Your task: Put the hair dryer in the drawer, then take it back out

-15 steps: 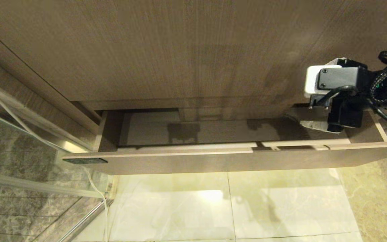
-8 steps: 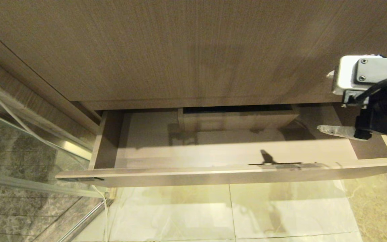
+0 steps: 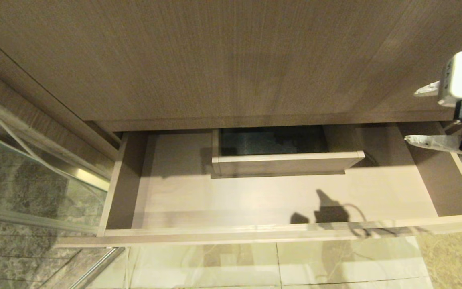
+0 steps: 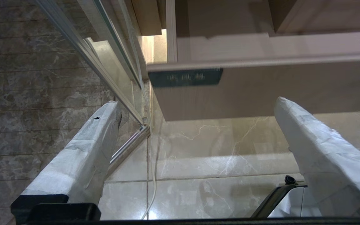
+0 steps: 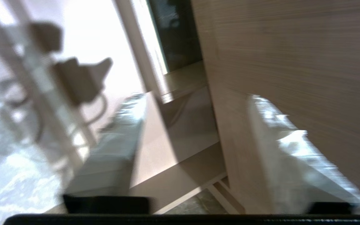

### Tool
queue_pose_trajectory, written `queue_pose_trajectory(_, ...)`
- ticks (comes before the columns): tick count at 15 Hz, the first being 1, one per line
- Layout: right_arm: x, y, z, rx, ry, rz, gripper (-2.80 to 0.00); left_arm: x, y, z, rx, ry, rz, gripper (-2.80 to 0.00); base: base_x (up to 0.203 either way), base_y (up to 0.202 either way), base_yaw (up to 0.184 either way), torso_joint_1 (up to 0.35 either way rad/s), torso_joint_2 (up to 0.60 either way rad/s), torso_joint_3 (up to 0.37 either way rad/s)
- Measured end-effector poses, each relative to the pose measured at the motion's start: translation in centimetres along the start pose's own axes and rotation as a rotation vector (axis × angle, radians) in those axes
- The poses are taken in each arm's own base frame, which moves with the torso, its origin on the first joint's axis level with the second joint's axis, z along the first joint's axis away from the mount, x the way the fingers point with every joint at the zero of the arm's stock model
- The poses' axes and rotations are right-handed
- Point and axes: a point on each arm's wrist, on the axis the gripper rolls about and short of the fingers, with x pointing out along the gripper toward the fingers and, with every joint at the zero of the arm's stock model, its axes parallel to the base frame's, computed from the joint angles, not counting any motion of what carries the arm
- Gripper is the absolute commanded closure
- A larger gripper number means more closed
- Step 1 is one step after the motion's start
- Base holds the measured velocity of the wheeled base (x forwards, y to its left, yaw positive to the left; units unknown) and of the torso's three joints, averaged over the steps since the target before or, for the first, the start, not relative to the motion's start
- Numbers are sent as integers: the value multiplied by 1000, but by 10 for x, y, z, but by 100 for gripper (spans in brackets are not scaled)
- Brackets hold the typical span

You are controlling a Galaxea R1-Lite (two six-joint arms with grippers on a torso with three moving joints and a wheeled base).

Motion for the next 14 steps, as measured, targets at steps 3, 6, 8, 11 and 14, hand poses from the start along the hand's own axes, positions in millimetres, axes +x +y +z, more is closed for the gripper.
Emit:
queue_pose_trajectory(3,-21,-2,-2,8,-29,-46,0,0,0,0,1,0,0,-280,0,0,0,0,0,0)
queue_pose_trajectory(6,-47,-12,-1,21,-70,-128,0,0,0,0,1,0,0,-280,0,0,0,0,0,0)
queue_pose_trajectory(8,-64,-22,0,29,-96,-191,0,0,0,0,1,0,0,-280,0,0,0,0,0,0)
queue_pose_trajectory(11,-75,-24,-1,34,-93,-191,0,0,0,0,1,0,0,-280,0,0,0,0,0,0)
queue_pose_trajectory(14,-70,-14,-5,126,-73,-145,0,0,0,0,1,0,0,-280,0,0,0,0,0,0)
